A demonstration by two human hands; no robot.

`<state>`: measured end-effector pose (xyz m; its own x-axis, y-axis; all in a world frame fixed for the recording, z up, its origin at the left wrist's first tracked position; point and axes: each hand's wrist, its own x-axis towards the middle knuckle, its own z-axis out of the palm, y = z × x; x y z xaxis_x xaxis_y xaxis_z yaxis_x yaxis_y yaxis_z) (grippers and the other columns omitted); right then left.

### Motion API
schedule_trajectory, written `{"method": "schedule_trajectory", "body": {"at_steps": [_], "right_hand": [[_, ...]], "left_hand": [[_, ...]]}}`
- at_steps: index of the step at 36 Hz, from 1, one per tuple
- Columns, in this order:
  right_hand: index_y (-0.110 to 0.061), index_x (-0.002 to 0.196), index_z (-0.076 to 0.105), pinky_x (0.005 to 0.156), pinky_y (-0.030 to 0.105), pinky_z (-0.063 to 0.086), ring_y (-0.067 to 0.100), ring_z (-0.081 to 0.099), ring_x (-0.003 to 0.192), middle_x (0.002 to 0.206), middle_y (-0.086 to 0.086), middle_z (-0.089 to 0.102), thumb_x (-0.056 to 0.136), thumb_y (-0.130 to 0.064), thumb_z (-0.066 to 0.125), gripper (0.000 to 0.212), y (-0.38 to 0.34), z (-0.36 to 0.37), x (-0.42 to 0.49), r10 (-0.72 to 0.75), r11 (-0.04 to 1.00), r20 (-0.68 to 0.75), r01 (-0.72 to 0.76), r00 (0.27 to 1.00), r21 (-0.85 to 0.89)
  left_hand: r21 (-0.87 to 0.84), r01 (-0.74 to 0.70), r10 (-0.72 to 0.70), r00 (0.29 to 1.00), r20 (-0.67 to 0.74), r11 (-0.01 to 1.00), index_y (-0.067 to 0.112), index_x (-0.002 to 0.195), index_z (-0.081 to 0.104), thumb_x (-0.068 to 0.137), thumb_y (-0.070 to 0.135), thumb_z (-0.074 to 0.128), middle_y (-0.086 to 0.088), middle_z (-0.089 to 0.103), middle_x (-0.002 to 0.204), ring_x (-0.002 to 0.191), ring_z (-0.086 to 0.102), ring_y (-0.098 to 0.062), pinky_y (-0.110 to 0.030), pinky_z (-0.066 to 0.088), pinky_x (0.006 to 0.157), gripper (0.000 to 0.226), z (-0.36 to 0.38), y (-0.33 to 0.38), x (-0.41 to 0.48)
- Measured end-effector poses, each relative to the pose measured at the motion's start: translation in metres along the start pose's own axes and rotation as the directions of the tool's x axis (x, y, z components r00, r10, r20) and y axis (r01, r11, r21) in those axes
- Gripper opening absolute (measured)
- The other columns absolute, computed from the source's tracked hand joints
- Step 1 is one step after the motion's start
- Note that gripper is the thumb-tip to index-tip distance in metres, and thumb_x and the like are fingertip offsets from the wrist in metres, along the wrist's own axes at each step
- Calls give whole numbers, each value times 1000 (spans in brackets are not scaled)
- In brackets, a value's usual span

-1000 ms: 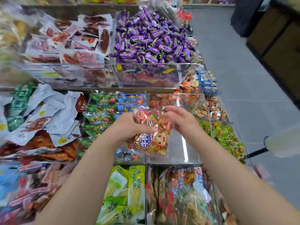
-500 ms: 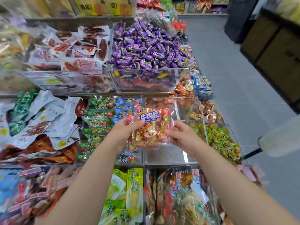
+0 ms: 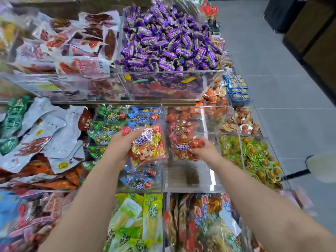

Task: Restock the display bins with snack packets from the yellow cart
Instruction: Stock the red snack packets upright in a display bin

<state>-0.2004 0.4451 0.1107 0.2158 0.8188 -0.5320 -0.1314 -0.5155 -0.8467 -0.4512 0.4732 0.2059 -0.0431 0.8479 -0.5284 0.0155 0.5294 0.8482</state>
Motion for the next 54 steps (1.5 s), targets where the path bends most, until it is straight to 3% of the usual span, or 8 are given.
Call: {"method": "schedule_trajectory", "body": {"at_steps": [6,11,15,20,34,45,50,54], "right_hand": [[-13,110,47,59,37,57,29,57,99,116,19,53,79,16,61,45,35,30,41,-18,995,-71,25,997,100],[-9,135,31,104,45,39,32,40,124,135,17,35,54,-15,91,102,55,19,64,-110,892,-230,-6,967,-451],[-14,142,24,104,46,40,31,43,125,139,15,39,48,-21,93,116,55,6,80,-122,832,-55,72,991,-550],[-15,128,43,88,41,53,24,60,110,119,3,61,56,2,86,86,50,11,96,-169,966,-79,149,982,-213],[-22,135,28,100,37,43,19,52,114,120,-3,56,48,-21,93,109,59,16,101,-180,885,7,164,984,-435],[-30,145,-21,110,50,33,23,38,133,149,8,30,55,-6,89,144,63,7,86,-32,969,-9,29,999,-247],[-19,150,-4,114,45,25,31,26,139,152,13,21,60,-28,89,129,52,0,62,-54,881,-171,-33,984,-473],[-15,124,52,100,40,42,28,48,119,126,9,52,82,-38,69,50,16,3,20,-183,924,-170,110,968,-367]], "left_hand": [[30,2,-3,1000,28,1000,17,93,66,81,34,73,-5,76,86,78,73,-27,-44,58,74,22,-4,-9,8],[29,21,-22,999,34,999,18,101,66,78,38,73,-5,76,91,82,73,-28,-45,59,74,31,-6,-15,10],[-33,43,-41,997,62,998,15,99,66,63,40,75,-8,76,86,73,73,-27,-35,57,54,45,-5,-14,9],[-15,74,-73,995,65,997,15,101,66,73,37,74,-7,76,86,73,74,-27,-33,56,52,36,-4,-16,9],[7,61,-61,996,70,998,14,102,66,82,29,70,-7,76,86,73,74,-24,-30,56,52,25,-1,-15,6],[-12,-3,4,994,111,1000,11,97,65,61,32,76,-10,75,84,68,73,-22,-29,55,50,43,3,-8,-3],[57,-2,-8,984,177,998,14,94,61,62,37,73,-5,75,77,66,72,-20,-33,55,53,41,2,-4,-10],[120,-48,11,956,294,992,14,97,63,64,36,72,-3,75,79,70,72,-17,-29,56,55,41,4,1,-19]]}}
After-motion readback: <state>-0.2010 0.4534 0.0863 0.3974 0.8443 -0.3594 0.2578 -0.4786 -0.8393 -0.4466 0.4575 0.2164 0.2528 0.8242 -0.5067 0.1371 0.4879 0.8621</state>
